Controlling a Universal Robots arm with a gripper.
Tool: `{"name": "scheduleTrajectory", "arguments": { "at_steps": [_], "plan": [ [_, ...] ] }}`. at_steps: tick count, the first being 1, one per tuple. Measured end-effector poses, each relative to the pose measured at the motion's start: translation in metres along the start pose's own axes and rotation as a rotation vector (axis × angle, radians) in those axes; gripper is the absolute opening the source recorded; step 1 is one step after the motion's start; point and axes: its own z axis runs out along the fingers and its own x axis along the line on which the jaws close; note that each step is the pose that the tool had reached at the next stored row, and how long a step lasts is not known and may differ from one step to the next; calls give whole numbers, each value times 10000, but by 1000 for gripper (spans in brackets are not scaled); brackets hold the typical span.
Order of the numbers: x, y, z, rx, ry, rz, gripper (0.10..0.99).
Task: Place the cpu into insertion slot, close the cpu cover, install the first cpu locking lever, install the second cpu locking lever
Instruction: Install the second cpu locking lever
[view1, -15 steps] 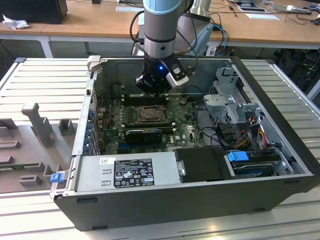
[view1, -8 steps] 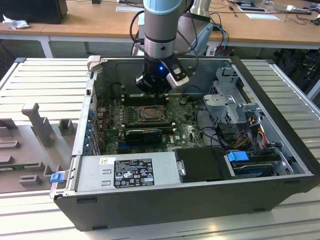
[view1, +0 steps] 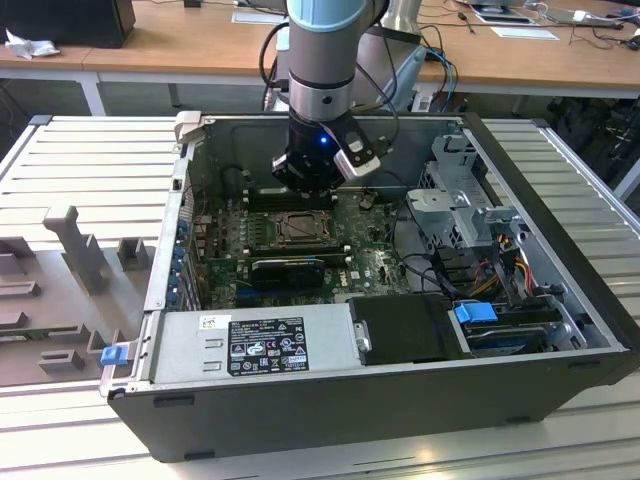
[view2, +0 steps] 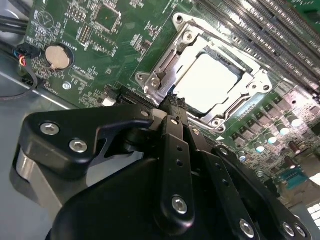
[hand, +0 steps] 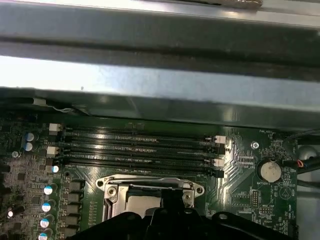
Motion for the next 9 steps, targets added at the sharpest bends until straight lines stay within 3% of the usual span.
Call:
{"name": "scheduleTrajectory", "arguments": {
  "at_steps": [6, 9],
  "plan": [
    [7, -93, -8, -3, -2, 0, 106],
    [7, -96, -35, -10, 0, 2, 106]
  ]
}}
